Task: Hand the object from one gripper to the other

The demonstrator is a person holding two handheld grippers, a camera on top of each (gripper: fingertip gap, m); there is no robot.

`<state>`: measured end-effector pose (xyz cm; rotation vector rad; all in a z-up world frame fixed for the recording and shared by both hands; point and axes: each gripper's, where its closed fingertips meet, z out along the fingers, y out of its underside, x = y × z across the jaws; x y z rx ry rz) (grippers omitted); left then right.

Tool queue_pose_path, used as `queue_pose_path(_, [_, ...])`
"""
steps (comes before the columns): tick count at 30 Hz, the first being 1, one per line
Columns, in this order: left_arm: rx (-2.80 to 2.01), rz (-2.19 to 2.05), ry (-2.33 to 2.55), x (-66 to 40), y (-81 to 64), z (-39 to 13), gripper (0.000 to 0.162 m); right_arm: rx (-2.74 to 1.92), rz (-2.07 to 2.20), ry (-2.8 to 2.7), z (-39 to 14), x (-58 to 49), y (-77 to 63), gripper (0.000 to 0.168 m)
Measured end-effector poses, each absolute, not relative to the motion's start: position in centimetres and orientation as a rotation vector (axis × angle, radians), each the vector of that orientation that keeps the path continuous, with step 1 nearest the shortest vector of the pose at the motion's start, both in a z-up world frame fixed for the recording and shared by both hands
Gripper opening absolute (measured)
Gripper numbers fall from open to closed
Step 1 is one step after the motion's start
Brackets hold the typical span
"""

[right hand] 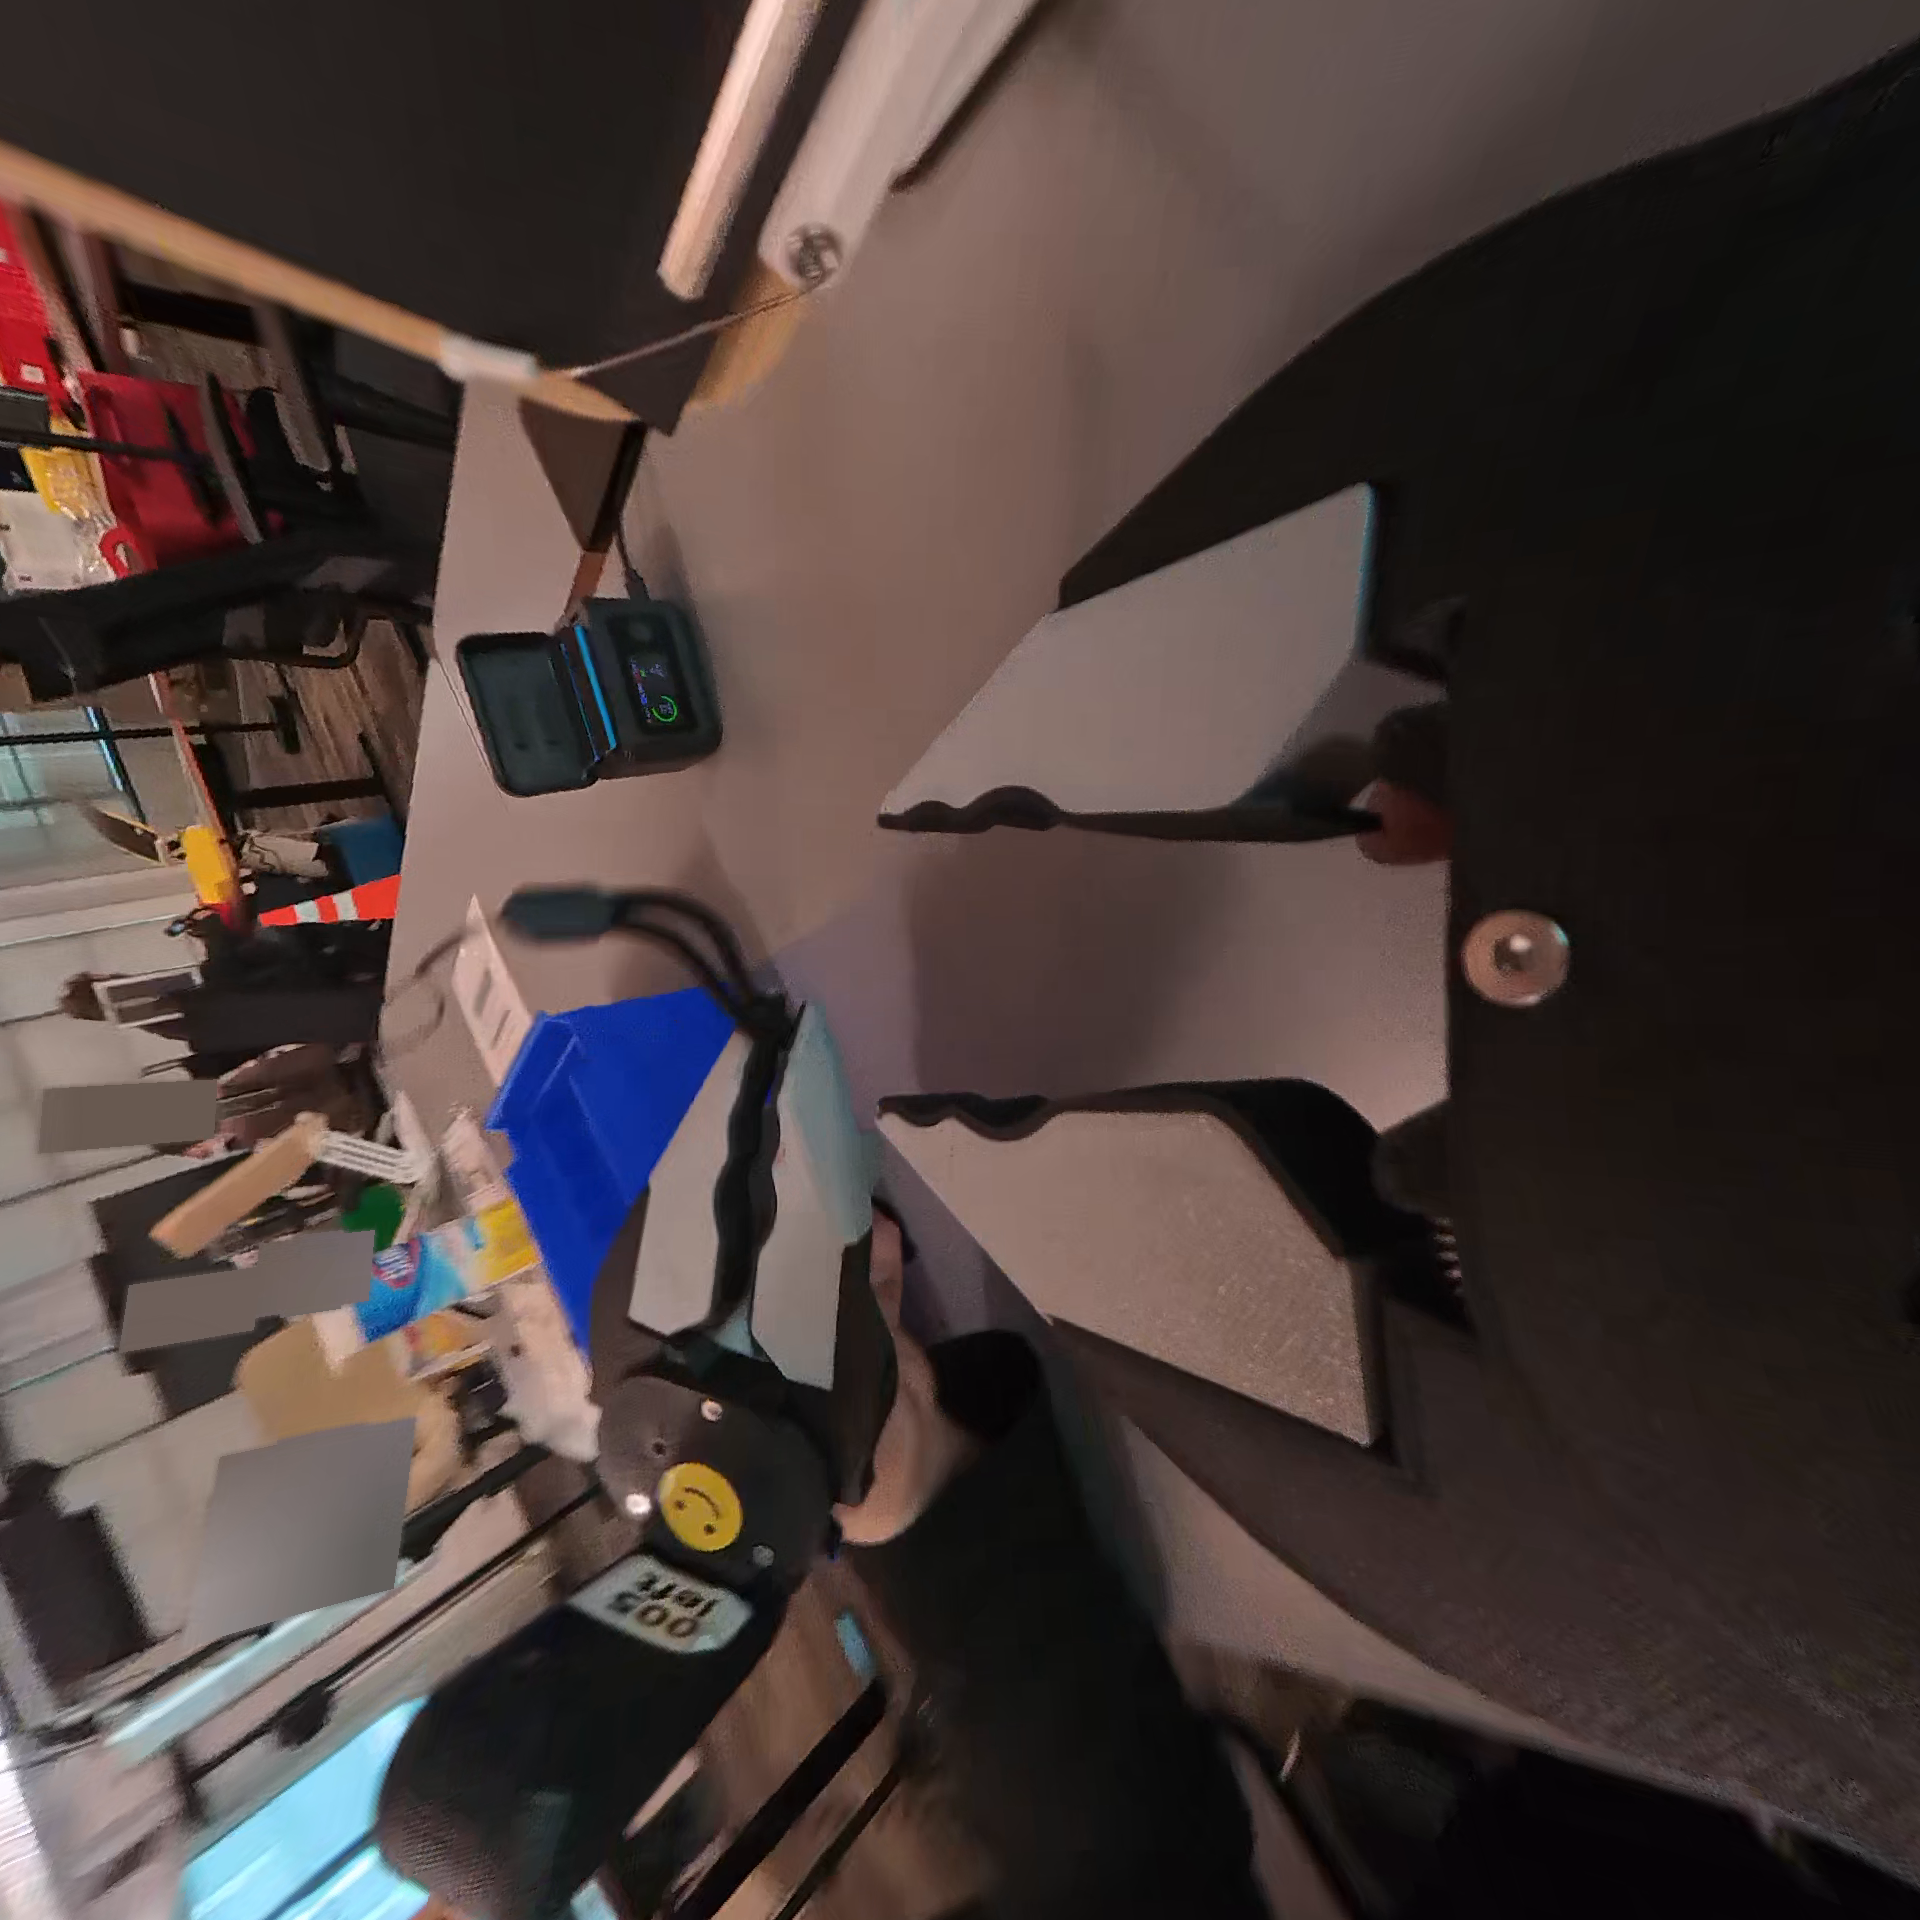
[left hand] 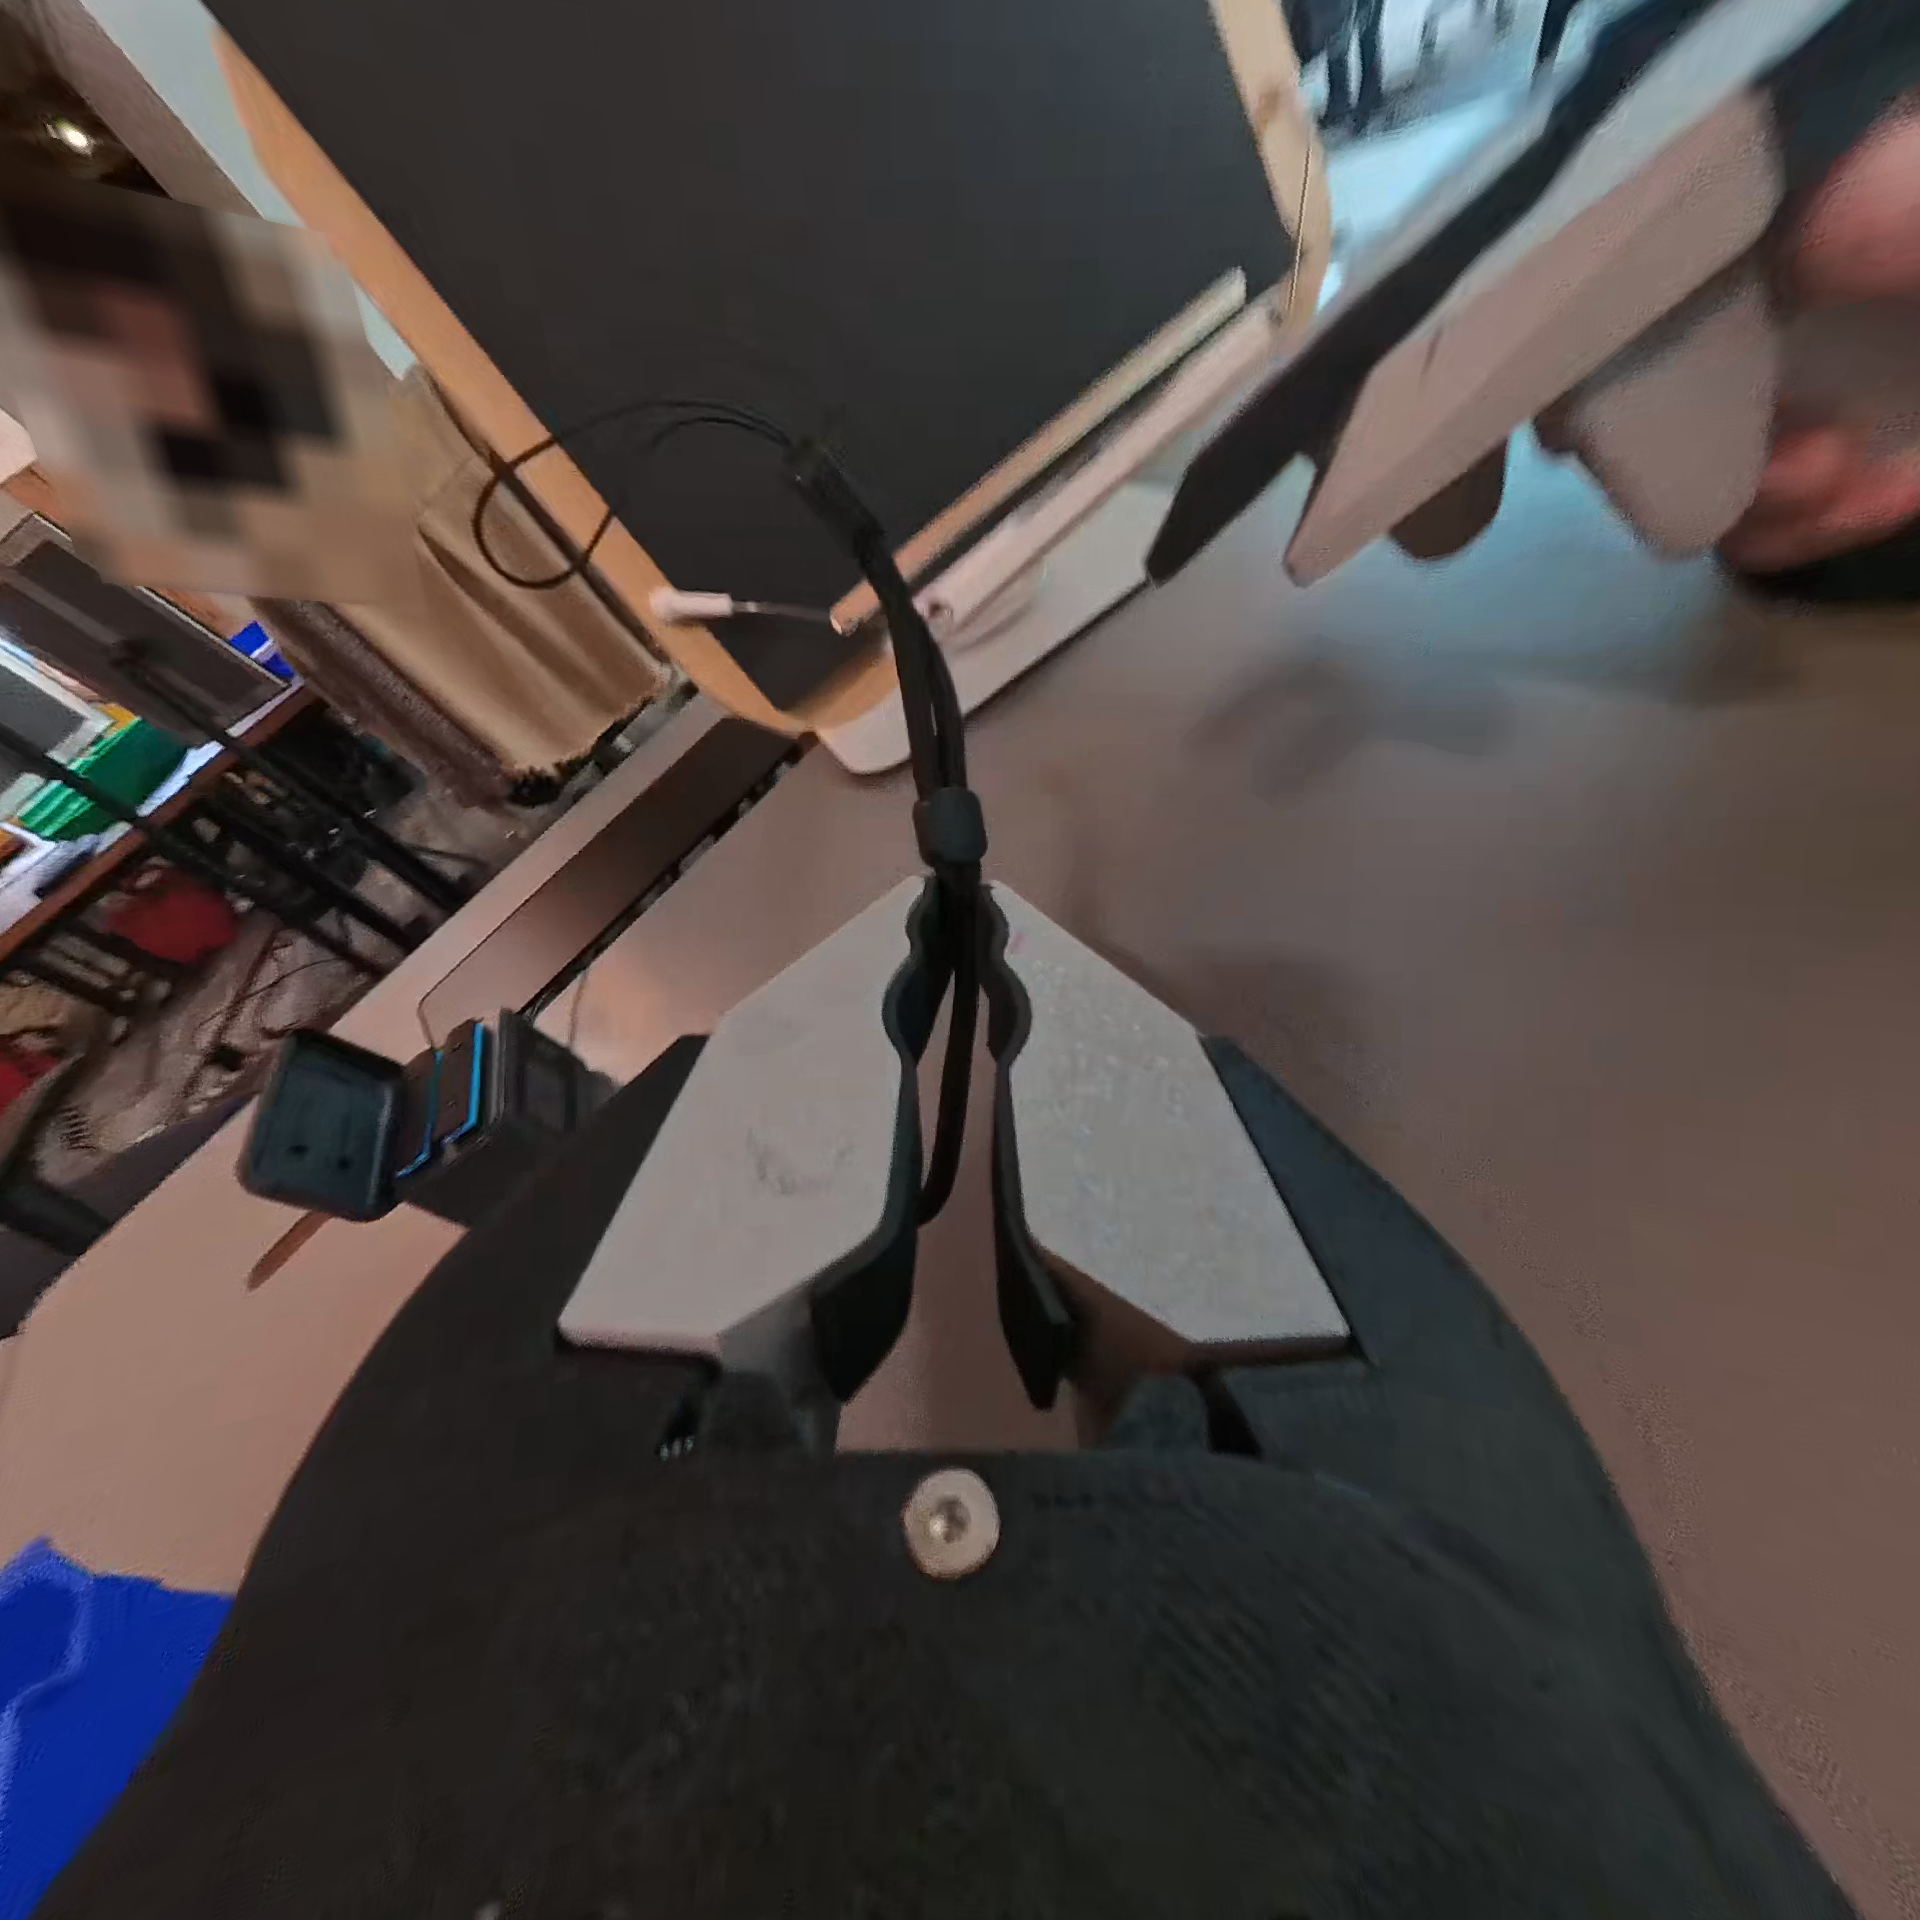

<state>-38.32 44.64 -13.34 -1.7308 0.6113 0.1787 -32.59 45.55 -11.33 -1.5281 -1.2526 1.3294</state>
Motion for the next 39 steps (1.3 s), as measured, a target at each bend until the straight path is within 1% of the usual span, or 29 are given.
queue_pose_path(3, [-1.791, 0.218, 0.728, -37.2, 44.5, -15.6, 0.003, -1.424, 1.133, -1.403, -12.0, -33.6, 43.6, 0.046])
queue_pose_path(4, [-1.795, 0.208, 0.762, -36.6, 44.4, -16.0, 0.003, -1.404, 1.056, -1.461, -12.6, -33.8, 43.0, 0.041])
queue_pose_path(6, [-1.8, 0.222, 0.809, -35.9, 44.2, -16.5, 0.003, -1.358, 0.887, -1.564, -14.0, -34.1, 42.4, 0.025])
queue_pose_path(8, [-1.799, 0.209, 0.851, -35.3, 43.9, -16.8, 0.003, -1.314, 0.721, -1.629, -15.2, -34.1, 42.6, 0.02])
queue_pose_path(10, [-1.812, 0.164, 0.874, -34.8, 43.5, -16.9, 0.003, -1.271, 0.636, -1.665, -15.8, -34.2, 42.4, 0.019])
queue_pose_path(16, [-1.903, 0.075, 0.953, -34.8, 42.4, -18.5, 0.003, -1.188, 0.509, -1.753, -16.4, -33.7, 42.0, 0.027])
queue_pose_path(19, [-1.916, 0.033, 1.014, -34.1, 41.7, -19.1, 0.003, -1.149, 0.445, -1.802, -17.2, -33.6, 41.7, 0.028])
queue_pose_path(22, [-1.89, -0.036, 1.05, -33.1, 41.1, -18.9, 0.004, -1.134, 0.359, -1.851, -18.4, -33.5, 41.9, 0.023])
queue_pose_path(24, [-1.885, -0.078, 1.043, -32.8, 40.9, -18.7, 0.004, -1.12, 0.303, -1.856, -18.7, -33.5, 42.2, 0.009])
queue_pose_path(25, [-1.883, -0.069, 1.019, -33.0, 41.1, -18.5, 0.004, -1.113, 0.283, -1.831, -18.4, -33.5, 42.5, 0.002])
queue_pose_path(27, [-1.852, -0.044, 0.924, -33.8, 41.9, -17.5, 0.008, -1.145, 0.296, -1.773, -17.5, -33.4, 43.2, 0.001])
queue_pose_path(29, [-1.805, -0.013, 0.844, -34.5, 42.6, -16.4, 0.024, -1.228, 0.308, -1.678, -16.5, -32.9, 45.0, 0.0])
queue_pose_path(32, [-1.754, 0.03, 0.724, -35.8, 43.5, -14.6, 0.033, -1.353, 0.385, -1.491, -14.6, -31.7, 47.6, 0.001])
queue_pose_path(36, [-1.691, -0.039, 0.594, -36.6, 43.9, -13.0, 0.032, -1.48, 0.624, -1.22, -10.1, -29.4, 48.3, 0.001])
queue_pose_path(39, [-1.721, -0.026, 0.573, -37.1, 44.4, -13.8, 0.029, -1.445, 0.863, -1.078, -2.3, -25.9, 44.7, 0.001])
